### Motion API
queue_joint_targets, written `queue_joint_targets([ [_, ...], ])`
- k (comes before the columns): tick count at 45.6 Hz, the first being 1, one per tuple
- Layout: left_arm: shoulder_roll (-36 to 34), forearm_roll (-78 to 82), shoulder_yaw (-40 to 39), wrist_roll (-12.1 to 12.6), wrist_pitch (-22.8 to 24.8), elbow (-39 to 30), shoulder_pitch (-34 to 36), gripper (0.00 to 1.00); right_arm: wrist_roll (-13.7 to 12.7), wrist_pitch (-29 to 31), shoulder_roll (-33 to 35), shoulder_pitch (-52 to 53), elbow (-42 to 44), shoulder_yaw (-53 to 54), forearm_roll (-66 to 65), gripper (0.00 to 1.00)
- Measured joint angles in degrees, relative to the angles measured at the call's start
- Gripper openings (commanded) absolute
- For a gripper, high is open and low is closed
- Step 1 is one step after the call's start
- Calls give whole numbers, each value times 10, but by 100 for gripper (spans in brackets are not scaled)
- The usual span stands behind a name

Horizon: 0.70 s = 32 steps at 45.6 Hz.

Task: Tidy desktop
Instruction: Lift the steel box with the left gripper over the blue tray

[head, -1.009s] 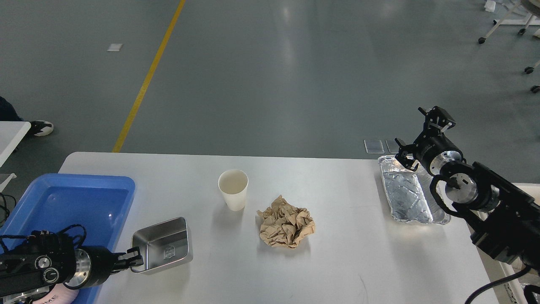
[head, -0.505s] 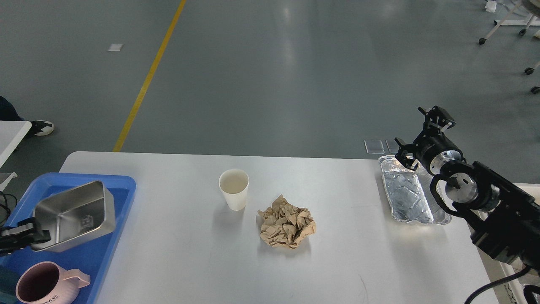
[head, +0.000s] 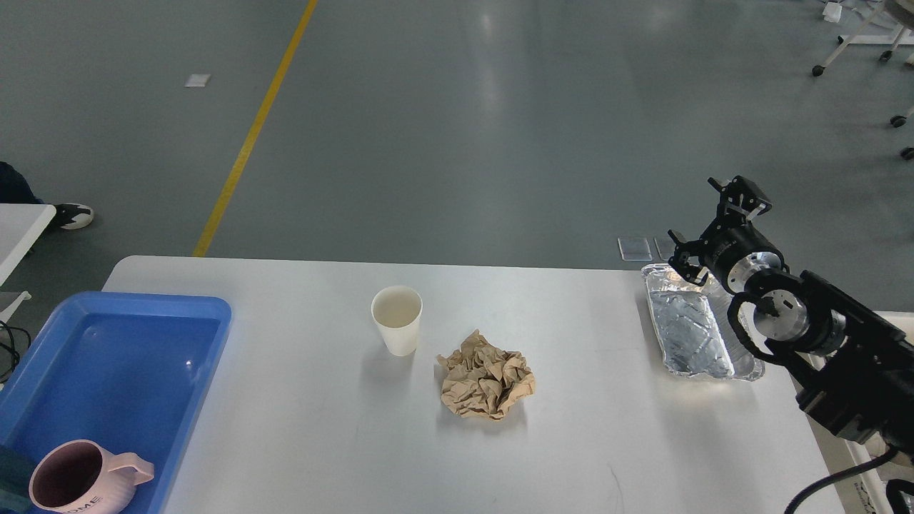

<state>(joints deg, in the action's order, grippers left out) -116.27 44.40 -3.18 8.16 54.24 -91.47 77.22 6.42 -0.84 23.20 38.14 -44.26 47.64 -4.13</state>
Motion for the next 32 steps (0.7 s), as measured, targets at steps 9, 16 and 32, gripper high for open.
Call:
queue_joint_targets([
  [9,16,1,3,0,-4,14,3,0,0,0,1,2,1,0,0,100],
  [16,62,2,11,0,-25,55,3,0,0,0,10,0,1,-1,0,100],
  [32,237,0,114,-36,-163,159,0,0,0,1,13,-3,0,-2,0,100],
])
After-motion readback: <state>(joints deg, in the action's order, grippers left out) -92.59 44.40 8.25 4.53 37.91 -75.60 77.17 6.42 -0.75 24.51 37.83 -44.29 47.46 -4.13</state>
